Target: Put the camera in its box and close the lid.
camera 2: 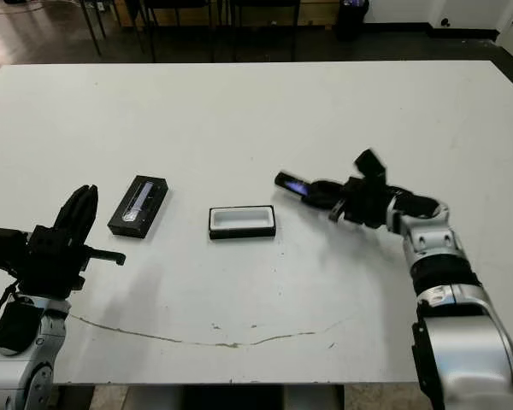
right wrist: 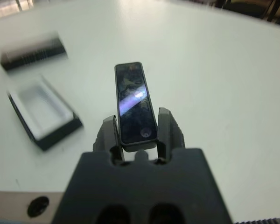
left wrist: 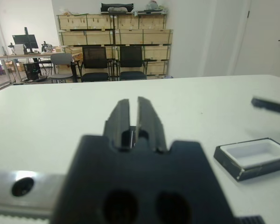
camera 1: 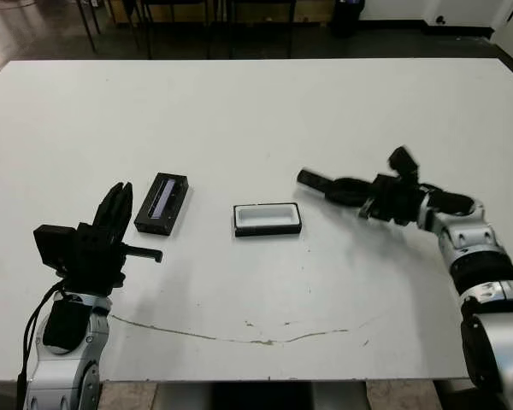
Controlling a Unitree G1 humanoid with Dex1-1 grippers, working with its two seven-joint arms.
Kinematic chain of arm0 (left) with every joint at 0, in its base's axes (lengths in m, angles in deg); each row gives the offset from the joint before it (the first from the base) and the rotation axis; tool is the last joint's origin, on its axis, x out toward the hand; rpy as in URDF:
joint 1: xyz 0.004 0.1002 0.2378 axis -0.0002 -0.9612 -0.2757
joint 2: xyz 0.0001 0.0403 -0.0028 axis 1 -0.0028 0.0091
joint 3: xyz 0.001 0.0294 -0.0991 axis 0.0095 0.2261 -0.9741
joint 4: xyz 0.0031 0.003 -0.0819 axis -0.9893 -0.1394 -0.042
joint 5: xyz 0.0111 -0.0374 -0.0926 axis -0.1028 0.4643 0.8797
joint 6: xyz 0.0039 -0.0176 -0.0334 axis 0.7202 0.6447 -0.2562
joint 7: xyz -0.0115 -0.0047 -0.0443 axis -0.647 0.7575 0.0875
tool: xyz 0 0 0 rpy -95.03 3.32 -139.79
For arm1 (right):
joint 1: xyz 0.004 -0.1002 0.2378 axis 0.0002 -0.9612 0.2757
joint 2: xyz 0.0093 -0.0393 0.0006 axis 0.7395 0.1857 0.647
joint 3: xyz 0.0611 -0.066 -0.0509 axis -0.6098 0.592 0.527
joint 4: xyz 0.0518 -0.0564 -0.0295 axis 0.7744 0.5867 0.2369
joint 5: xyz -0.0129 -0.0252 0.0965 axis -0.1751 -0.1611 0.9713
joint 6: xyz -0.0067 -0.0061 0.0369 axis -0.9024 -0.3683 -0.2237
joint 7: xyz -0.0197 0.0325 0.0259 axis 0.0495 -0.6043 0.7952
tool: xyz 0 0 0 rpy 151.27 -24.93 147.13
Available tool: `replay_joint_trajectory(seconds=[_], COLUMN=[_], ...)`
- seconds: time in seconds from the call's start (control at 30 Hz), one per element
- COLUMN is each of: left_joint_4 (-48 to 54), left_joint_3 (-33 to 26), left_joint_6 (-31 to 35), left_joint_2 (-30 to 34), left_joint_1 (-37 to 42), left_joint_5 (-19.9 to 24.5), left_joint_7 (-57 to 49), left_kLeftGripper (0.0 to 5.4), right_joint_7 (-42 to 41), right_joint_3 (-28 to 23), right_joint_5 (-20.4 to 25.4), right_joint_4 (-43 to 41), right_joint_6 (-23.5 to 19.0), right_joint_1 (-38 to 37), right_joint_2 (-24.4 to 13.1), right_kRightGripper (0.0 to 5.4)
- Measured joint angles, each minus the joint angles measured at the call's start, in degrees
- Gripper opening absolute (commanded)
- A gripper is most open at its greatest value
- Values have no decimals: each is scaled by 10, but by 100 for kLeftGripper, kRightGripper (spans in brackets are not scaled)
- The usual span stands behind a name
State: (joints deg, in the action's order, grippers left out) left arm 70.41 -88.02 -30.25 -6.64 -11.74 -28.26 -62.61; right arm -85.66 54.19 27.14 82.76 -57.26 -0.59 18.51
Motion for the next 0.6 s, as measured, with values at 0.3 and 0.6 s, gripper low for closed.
replay_joint_trajectory(seconds=[0.3, 0.6], left_joint_4=[2, 20], left_joint_3=[0, 0], left_joint_6=[1, 7], left_joint_2=[0, 0], left_joint_1=[-1, -4], left_joint_5=[1, 0], left_joint_7=[0, 0], left_kLeftGripper=[0, 0], right_joint_7=[-55, -104], right_joint_3=[18, 164], right_joint_5=[45, -21], right_joint_4=[-164, -362], right_joint_6=[-98, -218], right_joint_1=[2, 9], right_joint_2=[2, -31], right_kRightGripper=[7, 7])
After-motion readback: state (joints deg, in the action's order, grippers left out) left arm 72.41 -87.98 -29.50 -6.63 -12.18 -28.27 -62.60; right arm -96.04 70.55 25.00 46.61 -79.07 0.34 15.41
